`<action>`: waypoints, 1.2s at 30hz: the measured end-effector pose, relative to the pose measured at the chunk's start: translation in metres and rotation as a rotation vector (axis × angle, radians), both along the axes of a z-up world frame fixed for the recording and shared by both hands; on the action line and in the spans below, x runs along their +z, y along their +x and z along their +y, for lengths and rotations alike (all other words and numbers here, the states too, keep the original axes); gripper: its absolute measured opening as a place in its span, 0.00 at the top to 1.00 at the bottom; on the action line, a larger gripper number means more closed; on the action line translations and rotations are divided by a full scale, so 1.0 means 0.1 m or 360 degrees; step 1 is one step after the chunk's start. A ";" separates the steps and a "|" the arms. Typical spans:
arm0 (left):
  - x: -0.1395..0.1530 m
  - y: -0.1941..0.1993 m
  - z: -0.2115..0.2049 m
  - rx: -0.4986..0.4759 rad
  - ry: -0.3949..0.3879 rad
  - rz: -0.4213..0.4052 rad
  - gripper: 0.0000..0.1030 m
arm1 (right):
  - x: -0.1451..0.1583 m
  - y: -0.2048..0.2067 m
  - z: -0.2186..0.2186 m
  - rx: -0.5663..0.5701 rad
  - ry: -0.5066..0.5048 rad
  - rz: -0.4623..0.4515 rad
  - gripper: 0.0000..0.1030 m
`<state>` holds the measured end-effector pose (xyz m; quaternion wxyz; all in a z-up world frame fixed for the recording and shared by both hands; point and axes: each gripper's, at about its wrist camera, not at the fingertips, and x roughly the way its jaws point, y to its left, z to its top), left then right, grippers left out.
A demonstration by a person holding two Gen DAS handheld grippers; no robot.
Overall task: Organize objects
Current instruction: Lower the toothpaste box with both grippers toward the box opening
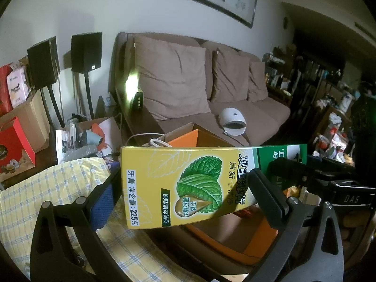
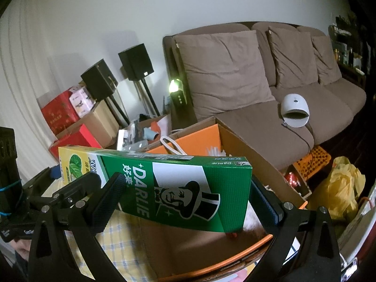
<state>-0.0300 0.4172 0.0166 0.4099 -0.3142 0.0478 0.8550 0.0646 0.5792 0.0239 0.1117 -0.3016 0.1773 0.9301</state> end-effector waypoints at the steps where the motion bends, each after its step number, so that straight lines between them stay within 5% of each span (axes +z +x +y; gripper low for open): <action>1: -0.01 -0.01 0.00 -0.0001 -0.0003 -0.0002 0.00 | -0.01 0.00 0.01 0.0000 -0.0002 -0.0003 0.01; 36: -0.28 -0.15 0.05 -0.0020 -0.0041 -0.0093 0.00 | -0.18 -0.19 0.01 -0.0024 -0.0018 -0.0115 0.02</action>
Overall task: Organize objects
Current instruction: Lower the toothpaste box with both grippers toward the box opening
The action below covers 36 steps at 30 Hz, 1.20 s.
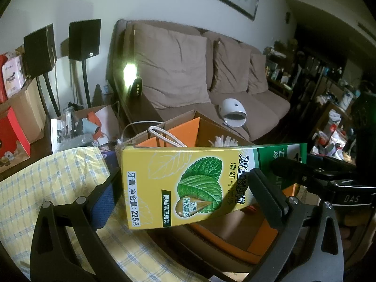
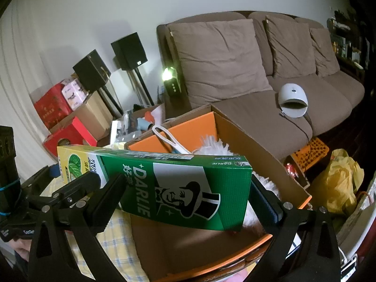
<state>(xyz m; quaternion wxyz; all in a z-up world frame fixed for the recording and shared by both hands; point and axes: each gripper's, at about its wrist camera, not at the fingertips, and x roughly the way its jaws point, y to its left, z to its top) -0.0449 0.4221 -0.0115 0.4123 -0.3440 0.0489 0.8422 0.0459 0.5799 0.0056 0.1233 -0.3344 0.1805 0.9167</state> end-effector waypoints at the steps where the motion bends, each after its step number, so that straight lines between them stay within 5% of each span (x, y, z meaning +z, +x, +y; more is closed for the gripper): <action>1: -0.01 0.00 0.00 0.0000 -0.0002 -0.0002 0.00 | 0.00 -0.01 0.00 0.0000 0.0001 -0.0004 0.02; 36: -0.07 -0.02 0.06 -0.0016 -0.0056 -0.0023 0.00 | -0.08 -0.01 0.05 -0.0010 -0.0015 -0.0033 0.03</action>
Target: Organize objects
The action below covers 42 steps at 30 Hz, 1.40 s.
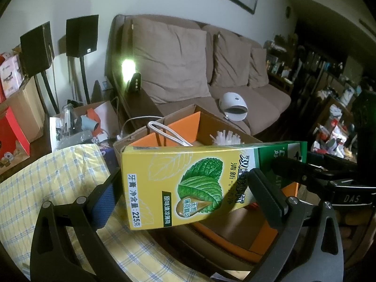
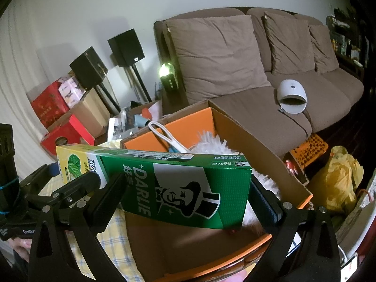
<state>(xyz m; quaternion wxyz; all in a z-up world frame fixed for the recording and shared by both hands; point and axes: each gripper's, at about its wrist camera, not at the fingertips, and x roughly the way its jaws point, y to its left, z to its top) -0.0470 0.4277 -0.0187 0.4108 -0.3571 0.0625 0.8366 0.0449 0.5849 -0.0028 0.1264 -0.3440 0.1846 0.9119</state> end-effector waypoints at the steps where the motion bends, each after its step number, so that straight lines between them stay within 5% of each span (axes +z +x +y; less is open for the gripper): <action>1: 0.00 0.00 0.00 0.0000 -0.0001 -0.0002 0.00 | 0.00 -0.01 0.00 -0.0001 0.0000 -0.0003 0.03; 42: 0.00 -0.03 0.14 -0.0009 -0.0156 -0.0009 0.03 | -0.13 -0.10 0.01 -0.0011 -0.0020 -0.0101 0.05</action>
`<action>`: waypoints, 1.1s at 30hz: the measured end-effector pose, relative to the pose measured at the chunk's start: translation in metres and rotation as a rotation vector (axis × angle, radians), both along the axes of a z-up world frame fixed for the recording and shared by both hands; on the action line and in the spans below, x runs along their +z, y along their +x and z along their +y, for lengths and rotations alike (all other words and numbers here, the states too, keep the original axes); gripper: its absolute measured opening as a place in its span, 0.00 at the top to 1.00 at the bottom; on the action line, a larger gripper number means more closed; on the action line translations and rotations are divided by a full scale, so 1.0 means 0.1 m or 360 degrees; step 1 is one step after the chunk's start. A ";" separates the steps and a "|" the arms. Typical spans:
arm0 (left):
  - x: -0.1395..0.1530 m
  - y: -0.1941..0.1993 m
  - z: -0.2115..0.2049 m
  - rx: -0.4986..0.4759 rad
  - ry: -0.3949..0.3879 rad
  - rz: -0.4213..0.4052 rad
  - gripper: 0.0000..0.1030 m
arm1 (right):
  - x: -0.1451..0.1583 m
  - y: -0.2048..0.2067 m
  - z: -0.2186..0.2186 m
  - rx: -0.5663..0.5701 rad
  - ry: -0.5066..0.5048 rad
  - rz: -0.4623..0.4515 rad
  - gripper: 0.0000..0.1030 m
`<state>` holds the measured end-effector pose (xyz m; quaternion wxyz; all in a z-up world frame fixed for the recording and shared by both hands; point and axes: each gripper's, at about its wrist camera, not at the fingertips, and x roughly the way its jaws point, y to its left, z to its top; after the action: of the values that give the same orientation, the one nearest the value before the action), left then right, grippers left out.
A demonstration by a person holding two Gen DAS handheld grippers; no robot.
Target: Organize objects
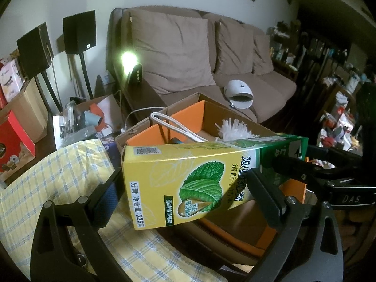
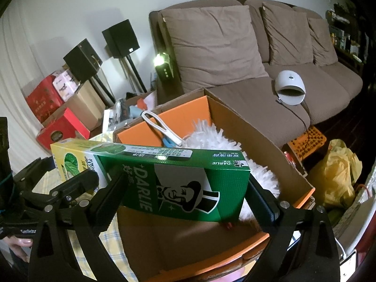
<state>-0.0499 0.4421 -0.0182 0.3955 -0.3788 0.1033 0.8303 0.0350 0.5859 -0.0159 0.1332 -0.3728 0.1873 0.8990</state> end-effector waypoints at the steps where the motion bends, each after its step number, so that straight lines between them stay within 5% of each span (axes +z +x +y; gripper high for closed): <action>1: 0.00 0.00 0.00 0.0001 -0.0005 0.0001 0.03 | -0.01 0.00 0.00 0.0000 0.0003 -0.0003 0.06; 33: -0.01 0.01 0.13 -0.0009 -0.0035 0.0043 0.04 | -0.09 0.00 0.07 -0.0041 -0.0010 -0.0048 0.08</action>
<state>-0.0485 0.4549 -0.0193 0.3923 -0.3718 0.1189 0.8329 0.0352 0.5930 -0.0253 0.1464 -0.3844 0.1930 0.8908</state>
